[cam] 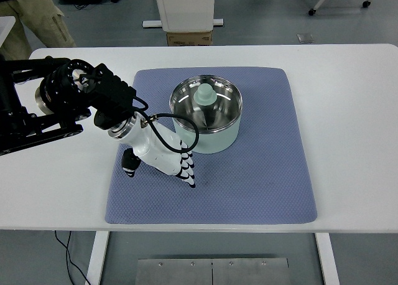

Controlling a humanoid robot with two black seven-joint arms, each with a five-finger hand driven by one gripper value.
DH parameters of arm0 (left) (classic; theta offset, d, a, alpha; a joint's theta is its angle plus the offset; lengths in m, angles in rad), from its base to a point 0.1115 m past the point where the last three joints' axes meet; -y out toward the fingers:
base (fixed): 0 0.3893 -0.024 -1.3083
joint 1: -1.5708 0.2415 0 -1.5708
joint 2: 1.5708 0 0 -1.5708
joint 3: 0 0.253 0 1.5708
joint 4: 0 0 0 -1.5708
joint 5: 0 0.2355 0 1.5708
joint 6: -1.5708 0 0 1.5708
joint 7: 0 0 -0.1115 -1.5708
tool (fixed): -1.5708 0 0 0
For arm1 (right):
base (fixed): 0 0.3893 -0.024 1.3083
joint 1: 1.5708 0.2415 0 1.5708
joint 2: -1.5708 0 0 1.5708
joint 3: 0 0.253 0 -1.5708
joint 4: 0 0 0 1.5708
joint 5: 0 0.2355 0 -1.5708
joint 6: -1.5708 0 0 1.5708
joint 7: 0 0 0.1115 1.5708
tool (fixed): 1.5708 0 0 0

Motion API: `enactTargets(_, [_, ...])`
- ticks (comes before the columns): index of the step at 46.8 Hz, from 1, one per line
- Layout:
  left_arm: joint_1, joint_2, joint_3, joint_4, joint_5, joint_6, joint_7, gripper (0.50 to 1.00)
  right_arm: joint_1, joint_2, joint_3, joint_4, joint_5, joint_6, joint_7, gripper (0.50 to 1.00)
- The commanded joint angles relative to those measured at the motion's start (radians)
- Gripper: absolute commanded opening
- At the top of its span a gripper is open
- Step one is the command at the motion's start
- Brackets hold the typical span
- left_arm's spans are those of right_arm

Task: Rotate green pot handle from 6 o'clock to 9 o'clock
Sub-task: 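Pull the handle with the left hand, rotating the pot clockwise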

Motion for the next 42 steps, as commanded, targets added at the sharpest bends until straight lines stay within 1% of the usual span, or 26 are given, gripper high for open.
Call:
enactTargets(1, [-0.011,0.001,0.011,-0.005,0.017,0.000,0.000,1.000,0.000,0.000,0.000,0.000,0.000,0.000,0.000,1.000])
enactTargets(42, [-0.067,0.016,0.099,0.000,0.121,0.000,0.000,1.000,0.000,0.000,0.000,0.000,0.000,0.000,0.000,1.000])
